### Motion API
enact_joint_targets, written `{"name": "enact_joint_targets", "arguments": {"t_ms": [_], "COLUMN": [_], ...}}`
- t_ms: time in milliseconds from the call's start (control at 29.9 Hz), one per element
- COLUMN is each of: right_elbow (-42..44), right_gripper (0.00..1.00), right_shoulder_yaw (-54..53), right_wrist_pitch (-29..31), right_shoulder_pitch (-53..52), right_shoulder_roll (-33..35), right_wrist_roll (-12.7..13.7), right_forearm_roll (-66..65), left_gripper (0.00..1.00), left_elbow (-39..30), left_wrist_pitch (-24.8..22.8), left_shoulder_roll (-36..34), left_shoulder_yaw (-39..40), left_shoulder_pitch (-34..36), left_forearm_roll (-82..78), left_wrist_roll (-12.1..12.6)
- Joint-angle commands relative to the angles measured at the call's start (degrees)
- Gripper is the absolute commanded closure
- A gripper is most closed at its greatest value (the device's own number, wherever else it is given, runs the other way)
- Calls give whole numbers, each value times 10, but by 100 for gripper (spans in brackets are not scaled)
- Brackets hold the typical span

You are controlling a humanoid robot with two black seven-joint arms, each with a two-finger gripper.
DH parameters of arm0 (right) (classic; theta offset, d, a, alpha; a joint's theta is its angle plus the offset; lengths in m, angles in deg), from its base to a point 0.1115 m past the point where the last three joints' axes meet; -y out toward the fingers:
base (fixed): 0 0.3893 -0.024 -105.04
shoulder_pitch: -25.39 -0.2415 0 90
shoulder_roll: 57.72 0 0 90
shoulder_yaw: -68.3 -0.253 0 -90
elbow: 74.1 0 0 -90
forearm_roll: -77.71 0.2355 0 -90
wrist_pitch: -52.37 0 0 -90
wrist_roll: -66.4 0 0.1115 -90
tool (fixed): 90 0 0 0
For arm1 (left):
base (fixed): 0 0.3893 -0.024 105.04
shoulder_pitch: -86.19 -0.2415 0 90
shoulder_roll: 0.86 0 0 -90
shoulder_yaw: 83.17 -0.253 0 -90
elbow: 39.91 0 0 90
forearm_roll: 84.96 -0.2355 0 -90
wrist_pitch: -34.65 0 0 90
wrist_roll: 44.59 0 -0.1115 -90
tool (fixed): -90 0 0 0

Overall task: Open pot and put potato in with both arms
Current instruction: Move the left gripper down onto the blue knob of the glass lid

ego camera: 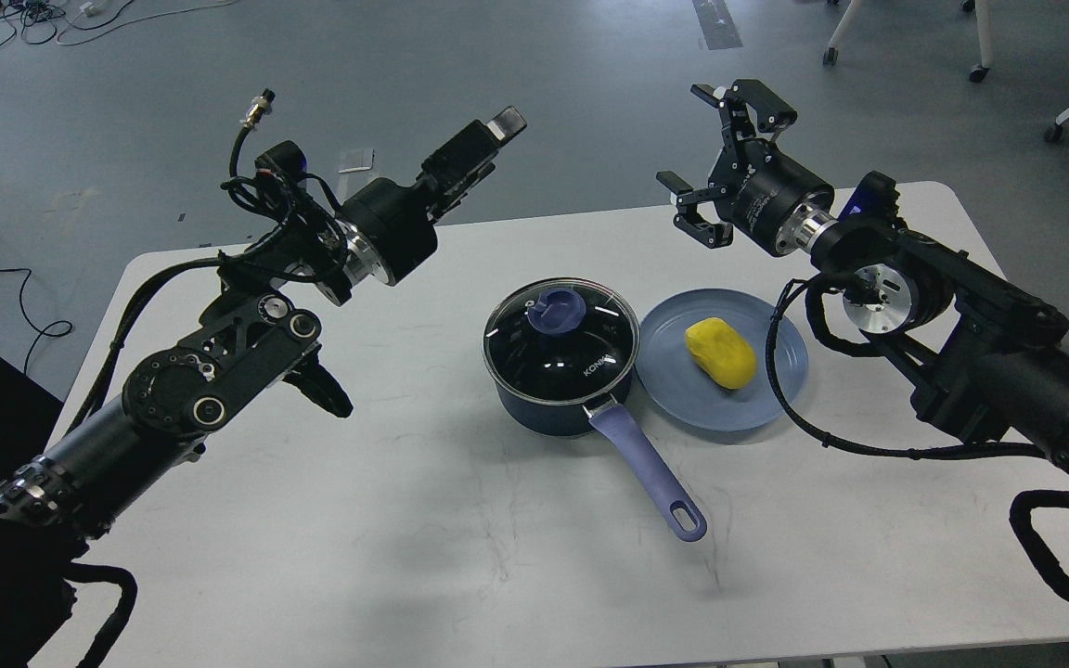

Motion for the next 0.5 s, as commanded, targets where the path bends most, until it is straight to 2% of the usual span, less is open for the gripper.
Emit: {"name": "enact_joint_targets", "arguments": {"t_ms": [0, 134, 167, 467], "right_elbow": [-1, -1, -1, 0], "right_gripper": [0, 0, 0, 0], "right_shoulder_yaw": [-15, -26, -26, -33], "right_wrist_pitch": [-2, -3, -4, -15], "right_shoulder_pitch": [0, 1, 2, 8], "right_shoulder_roll": [14, 33, 34, 34], "right_wrist_roll": [1, 1, 1, 1], "right_forearm_roll": [2, 3, 3, 4], "left_gripper": [2, 2, 2, 2], "left_elbow": [-35, -31, -31, 9], "left_wrist_pitch": [99, 208, 221, 236], "left_shoulder_roll": [2, 6, 7, 8], "left_shoulder_yaw": [-63, -131, -137, -187], "left_shoulder_pitch": [3, 10, 14, 18], "left_forearm_roll": [-155, -260, -271, -311], "left_wrist_roll": [-10, -12, -12, -11]}}
